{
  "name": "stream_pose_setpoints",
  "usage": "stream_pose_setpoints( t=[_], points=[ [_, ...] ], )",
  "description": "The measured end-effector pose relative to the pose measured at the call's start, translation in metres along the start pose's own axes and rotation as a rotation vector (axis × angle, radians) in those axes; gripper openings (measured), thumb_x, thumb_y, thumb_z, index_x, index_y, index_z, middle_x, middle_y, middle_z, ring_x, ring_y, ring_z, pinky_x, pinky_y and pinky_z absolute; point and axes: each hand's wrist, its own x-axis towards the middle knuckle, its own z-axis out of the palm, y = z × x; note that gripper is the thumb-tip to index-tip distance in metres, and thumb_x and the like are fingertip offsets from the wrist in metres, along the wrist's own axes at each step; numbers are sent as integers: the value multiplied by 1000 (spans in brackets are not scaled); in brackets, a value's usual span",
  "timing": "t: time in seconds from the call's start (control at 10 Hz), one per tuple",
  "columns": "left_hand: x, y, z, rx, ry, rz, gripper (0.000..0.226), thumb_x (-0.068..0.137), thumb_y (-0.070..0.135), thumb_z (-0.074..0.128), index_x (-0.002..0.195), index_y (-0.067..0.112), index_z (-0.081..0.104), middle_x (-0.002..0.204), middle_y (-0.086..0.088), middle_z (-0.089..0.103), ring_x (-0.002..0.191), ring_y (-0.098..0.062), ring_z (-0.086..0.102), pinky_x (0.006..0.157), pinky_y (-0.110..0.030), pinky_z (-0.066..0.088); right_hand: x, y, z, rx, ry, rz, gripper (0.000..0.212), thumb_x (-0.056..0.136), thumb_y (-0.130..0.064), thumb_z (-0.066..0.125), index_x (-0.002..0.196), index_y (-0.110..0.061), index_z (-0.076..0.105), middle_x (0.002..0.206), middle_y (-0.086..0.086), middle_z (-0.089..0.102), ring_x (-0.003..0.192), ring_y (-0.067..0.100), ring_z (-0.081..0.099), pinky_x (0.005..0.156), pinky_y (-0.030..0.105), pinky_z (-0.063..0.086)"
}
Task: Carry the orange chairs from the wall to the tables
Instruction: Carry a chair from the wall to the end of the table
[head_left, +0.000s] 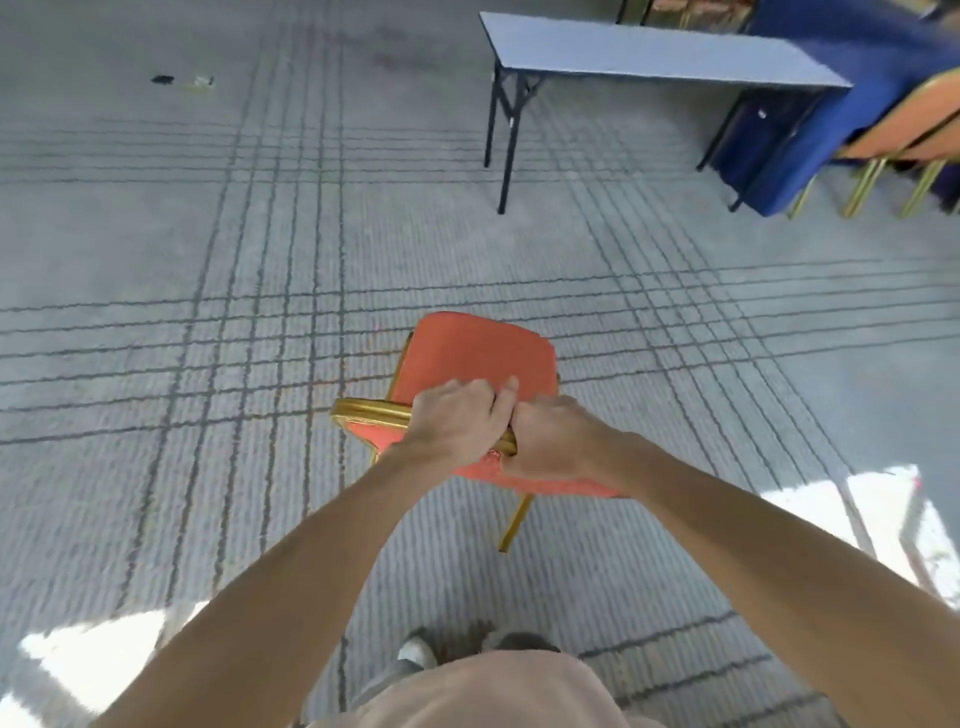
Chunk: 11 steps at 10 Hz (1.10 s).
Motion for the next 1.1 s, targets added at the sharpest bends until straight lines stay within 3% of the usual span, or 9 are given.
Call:
stream_pose_setpoints(
  t=[0.1, 0.2, 0.3, 0.4, 0.6, 0.7, 0.8, 0.9, 1.1],
  points=[
    [22, 15, 4, -30, 28, 73, 53, 105, 42, 18, 131, 22, 60, 100, -8, 68, 101, -31, 63, 74, -36, 41, 9, 24, -5, 18, 12, 88, 24, 88, -33, 63, 102, -14, 63, 90, 4, 61, 80, 25, 54, 77, 39, 50],
    [49, 35, 11, -19, -21, 80, 60, 104, 42, 11, 129, 22, 61, 76, 0, 58, 82, -27, 64, 60, -32, 42, 10, 52, -6, 85, 10, 150, 25, 88, -32, 65, 104, -14, 64, 89, 4, 60, 79, 24, 54, 77, 37, 50],
    [64, 65, 40, -76, -2, 95, 65, 104, 48, 19, 80, 15, 69, 56, 5, 50, 55, -18, 56, 45, -29, 34, -6, 86, 11, 114, 1, 239, 27, 86, -37, 65, 101, -13, 65, 88, 5, 62, 77, 23, 53, 75, 37, 50],
    [73, 89, 42, -101, 32, 158, 68, 103, 53, 28, 52, 13, 51, 46, 2, 50, 43, -16, 52, 45, -29, 42, -15, 119, 16, 164, 55, 282, 26, 87, -40, 62, 100, -17, 66, 87, 1, 63, 77, 21, 53, 73, 36, 49],
    [169, 84, 18, -30, 93, 251, 73, 90, 61, 10, 72, 16, 64, 48, 2, 50, 40, -9, 46, 39, -25, 24, 35, 158, -14, 179, 481, 268, 28, 87, -45, 60, 107, -26, 59, 87, -1, 66, 74, 22, 59, 67, 36, 51],
    [216, 101, 9, -44, 159, 220, 69, 94, 61, 27, 55, 13, 56, 45, 2, 50, 42, -14, 49, 42, -24, 23, 56, 196, -35, 211, 582, 288, 24, 89, -42, 58, 103, -22, 59, 85, 2, 66, 73, 25, 60, 65, 36, 49],
    [251, 123, 7, 73, 306, 140, 65, 97, 55, 32, 51, 16, 56, 46, 1, 55, 46, -19, 55, 44, -23, 26, 75, 238, -73, 295, 498, 247, 21, 91, -39, 55, 103, -22, 58, 93, 5, 66, 76, 24, 55, 71, 37, 49],
    [282, 144, -1, 41, 308, 67, 57, 99, 46, 33, 66, 15, 67, 62, -6, 66, 63, -28, 64, 55, -30, 40, 91, 269, -99, 334, 494, 220, 19, 92, -37, 54, 104, -23, 60, 96, 4, 66, 77, 19, 49, 78, 39, 52],
    [346, 157, -14, 4, 140, 50, 45, 100, 43, 35, 70, 21, 59, 65, -3, 61, 68, -28, 62, 61, -37, 48, 116, 320, -126, 376, 484, 177, 25, 88, -47, 59, 98, -24, 62, 90, 1, 65, 76, 19, 51, 74, 37, 50]
  ],
)
